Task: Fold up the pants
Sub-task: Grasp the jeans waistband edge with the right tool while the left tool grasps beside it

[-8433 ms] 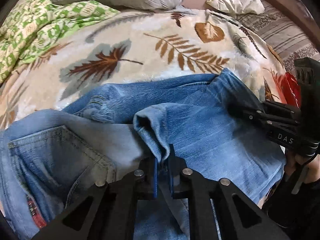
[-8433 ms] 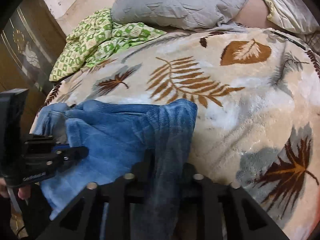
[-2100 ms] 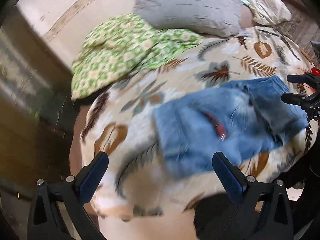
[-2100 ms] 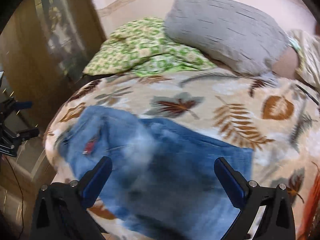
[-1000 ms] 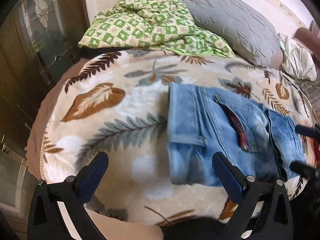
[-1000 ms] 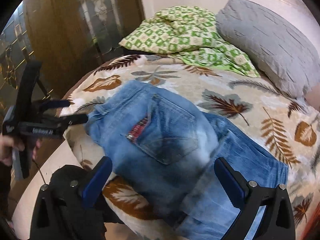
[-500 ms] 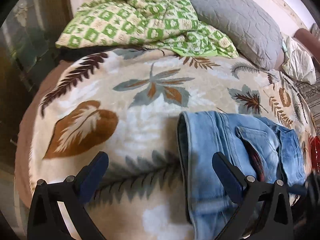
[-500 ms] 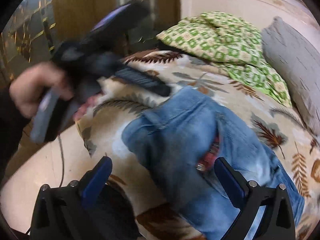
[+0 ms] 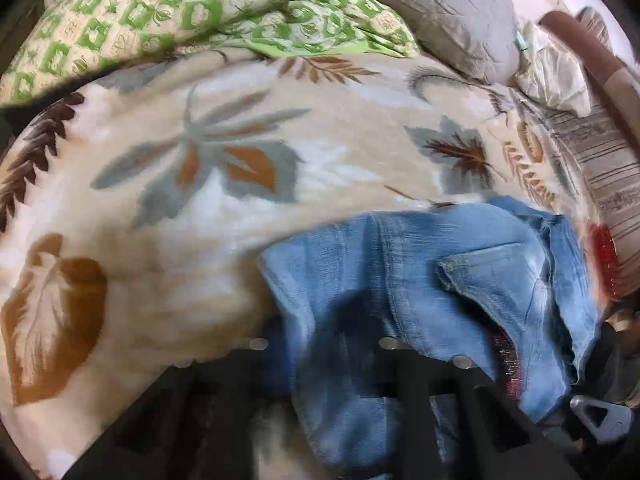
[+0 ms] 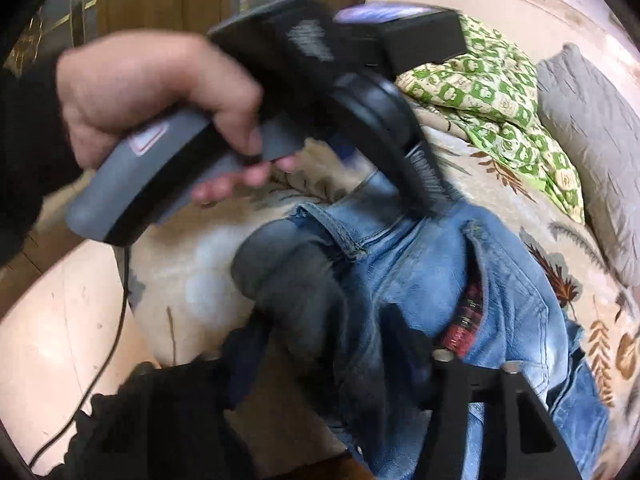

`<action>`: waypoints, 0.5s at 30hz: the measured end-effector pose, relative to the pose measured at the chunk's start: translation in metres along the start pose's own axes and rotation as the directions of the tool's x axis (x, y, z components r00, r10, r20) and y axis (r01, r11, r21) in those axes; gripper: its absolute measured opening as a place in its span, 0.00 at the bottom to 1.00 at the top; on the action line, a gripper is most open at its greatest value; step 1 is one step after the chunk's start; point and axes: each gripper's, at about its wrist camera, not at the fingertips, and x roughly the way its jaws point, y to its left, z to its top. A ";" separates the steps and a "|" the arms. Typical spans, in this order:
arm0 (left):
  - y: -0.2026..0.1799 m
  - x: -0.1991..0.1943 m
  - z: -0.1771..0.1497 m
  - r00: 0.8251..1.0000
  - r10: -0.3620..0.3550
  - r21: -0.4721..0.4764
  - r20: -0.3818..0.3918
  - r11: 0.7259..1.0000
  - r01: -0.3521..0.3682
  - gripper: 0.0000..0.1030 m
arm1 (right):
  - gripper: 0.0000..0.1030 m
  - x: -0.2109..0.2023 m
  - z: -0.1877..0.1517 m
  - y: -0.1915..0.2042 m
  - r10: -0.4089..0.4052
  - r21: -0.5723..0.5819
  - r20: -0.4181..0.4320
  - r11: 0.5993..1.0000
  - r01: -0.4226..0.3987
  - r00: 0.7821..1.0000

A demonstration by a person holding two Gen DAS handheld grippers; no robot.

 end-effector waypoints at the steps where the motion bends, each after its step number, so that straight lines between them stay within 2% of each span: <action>1: -0.009 -0.003 -0.002 1.000 0.020 0.042 0.011 0.999 -0.020 0.16 | 0.42 -0.002 0.000 -0.002 0.000 0.002 0.010 1.000 0.000 1.000; 4: -0.022 -0.019 -0.003 0.999 0.026 0.066 0.038 0.997 -0.029 0.15 | 0.33 -0.012 0.000 -0.007 0.000 0.021 0.049 1.000 -0.001 0.999; 8: -0.042 -0.060 0.002 0.995 -0.018 0.081 0.097 0.997 0.011 0.10 | 0.25 -0.031 -0.005 -0.022 0.038 0.086 0.108 0.995 -0.047 0.993; 11: -0.078 -0.092 0.006 0.991 -0.016 0.141 0.135 0.990 -0.004 0.09 | 0.23 -0.053 -0.010 -0.039 0.067 0.144 0.169 0.985 -0.092 0.983; 15: -0.134 -0.118 0.014 0.982 -0.044 0.221 0.184 0.975 0.002 0.06 | 0.22 -0.094 -0.037 -0.067 0.069 0.237 0.256 0.962 -0.132 0.964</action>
